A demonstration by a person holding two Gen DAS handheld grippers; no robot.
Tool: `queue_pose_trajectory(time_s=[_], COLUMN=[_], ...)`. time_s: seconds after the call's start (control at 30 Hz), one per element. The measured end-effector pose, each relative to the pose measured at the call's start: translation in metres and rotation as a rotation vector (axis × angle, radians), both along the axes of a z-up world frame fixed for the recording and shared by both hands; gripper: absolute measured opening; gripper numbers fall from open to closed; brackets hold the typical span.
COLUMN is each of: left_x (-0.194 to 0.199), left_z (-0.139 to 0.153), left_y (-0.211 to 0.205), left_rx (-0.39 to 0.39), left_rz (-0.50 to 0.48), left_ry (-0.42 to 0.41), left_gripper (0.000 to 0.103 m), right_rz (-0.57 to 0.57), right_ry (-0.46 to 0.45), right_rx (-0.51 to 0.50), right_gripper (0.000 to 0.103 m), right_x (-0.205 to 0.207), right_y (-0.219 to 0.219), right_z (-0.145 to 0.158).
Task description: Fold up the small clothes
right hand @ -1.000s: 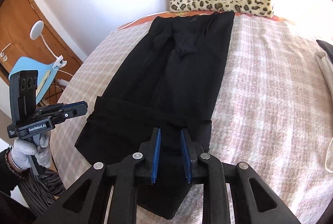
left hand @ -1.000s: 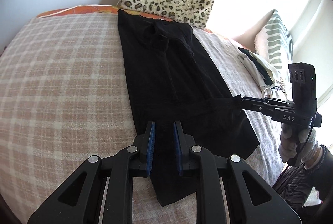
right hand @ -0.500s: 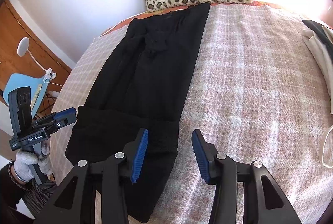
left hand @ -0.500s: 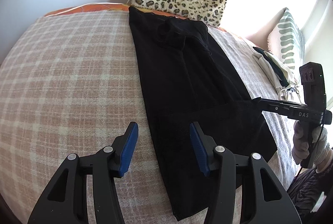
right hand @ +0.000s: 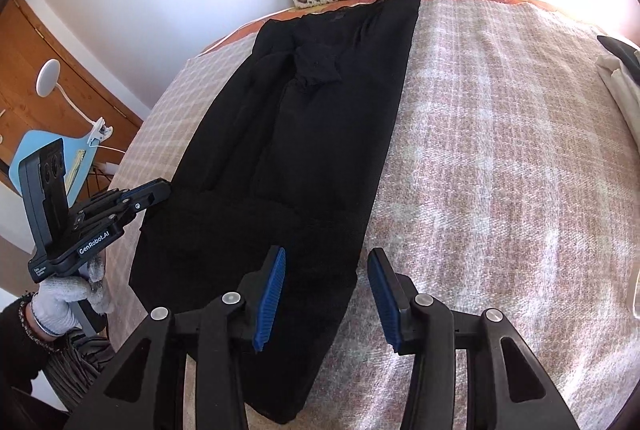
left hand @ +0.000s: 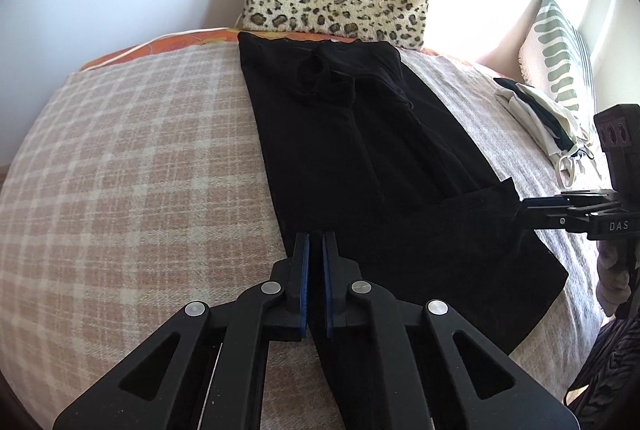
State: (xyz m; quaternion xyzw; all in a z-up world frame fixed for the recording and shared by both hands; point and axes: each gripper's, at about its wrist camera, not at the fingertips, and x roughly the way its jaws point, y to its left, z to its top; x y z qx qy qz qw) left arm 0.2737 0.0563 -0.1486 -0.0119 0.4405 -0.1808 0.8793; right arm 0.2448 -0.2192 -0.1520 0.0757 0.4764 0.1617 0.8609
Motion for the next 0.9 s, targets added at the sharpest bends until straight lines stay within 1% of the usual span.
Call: queue_pose_trajectory(time_s=[0.1, 0.17, 0.27, 0.33, 0.4, 0.47, 0.53, 0.6, 0.63, 0.67, 0.7, 0.73, 0.77, 0.8, 0.83, 0.87, 0.9], left_x=[-0.001, -0.002, -0.003, -0.002, -0.002, -0.003, -0.004, -0.005, -0.005, -0.004, -0.003, -0.002, -0.001, 0.0, 0.0, 0.0, 0.0], left_z=[-0.001, 0.0, 0.0, 0.0, -0.002, -0.005, -0.007, -0.007, -0.006, -0.005, -0.003, 0.0, 0.003, 0.006, 0.01, 0.013, 0.018], left_y=[0.003, 0.0, -0.003, -0.004, -0.007, -0.01, -0.012, -0.013, -0.012, -0.011, -0.009, -0.007, -0.005, -0.004, -0.003, -0.003, -0.003], left_rx=[-0.023, -0.03, -0.031, -0.025, -0.006, 0.026, 0.054, 0.081, 0.085, 0.086, 0.083, 0.079, 0.073, 0.067, 0.062, 0.064, 0.067], left_rz=[-0.004, -0.016, -0.015, -0.005, -0.006, -0.01, -0.019, -0.02, -0.016, -0.011, -0.005, 0.001, 0.005, 0.006, 0.008, 0.015, 0.02], left_ry=[0.004, 0.01, 0.018, 0.022, 0.025, 0.025, 0.017, 0.004, 0.003, 0.002, 0.001, -0.002, -0.004, -0.006, -0.012, -0.022, -0.036], left_gripper=[0.004, 0.005, 0.012, 0.013, 0.013, 0.013, 0.013, 0.017, 0.018, 0.018, 0.018, 0.018, 0.02, 0.026, 0.031, 0.039, 0.04], right_rz=[0.019, 0.04, 0.083, 0.104, 0.124, 0.133, 0.141, 0.149, 0.162, 0.174, 0.181, 0.171, 0.161, 0.152, 0.14, 0.13, 0.119], right_ry=[0.029, 0.043, 0.051, 0.04, 0.029, 0.034, 0.042, 0.041, 0.044, 0.046, 0.045, 0.036, 0.024, 0.009, -0.008, -0.024, -0.04], right_rx=[0.055, 0.069, 0.074, 0.048, 0.037, -0.004, -0.059, -0.084, -0.098, -0.112, -0.123, -0.129, -0.12, -0.105, -0.089, -0.078, -0.072], right_gripper=[0.047, 0.047, 0.046, 0.038, 0.003, 0.001, 0.0, 0.001, 0.001, 0.005, 0.006, 0.009, 0.02, 0.03, 0.03, 0.03, 0.032], right_x=[-0.02, -0.035, -0.052, -0.059, -0.062, -0.066, -0.072, -0.075, -0.077, -0.078, -0.079, -0.079, -0.08, -0.079, -0.078, -0.077, -0.075], right_y=[-0.008, -0.009, -0.005, 0.001, 0.004, 0.008, 0.012, 0.015, 0.016, 0.018, 0.019, 0.018, 0.018, 0.014, 0.012, 0.01, 0.008], right_z=[-0.001, -0.004, -0.011, -0.013, -0.013, -0.014, -0.017, -0.017, -0.016, -0.016, -0.015, -0.014, -0.012, -0.008, -0.003, 0.001, 0.006])
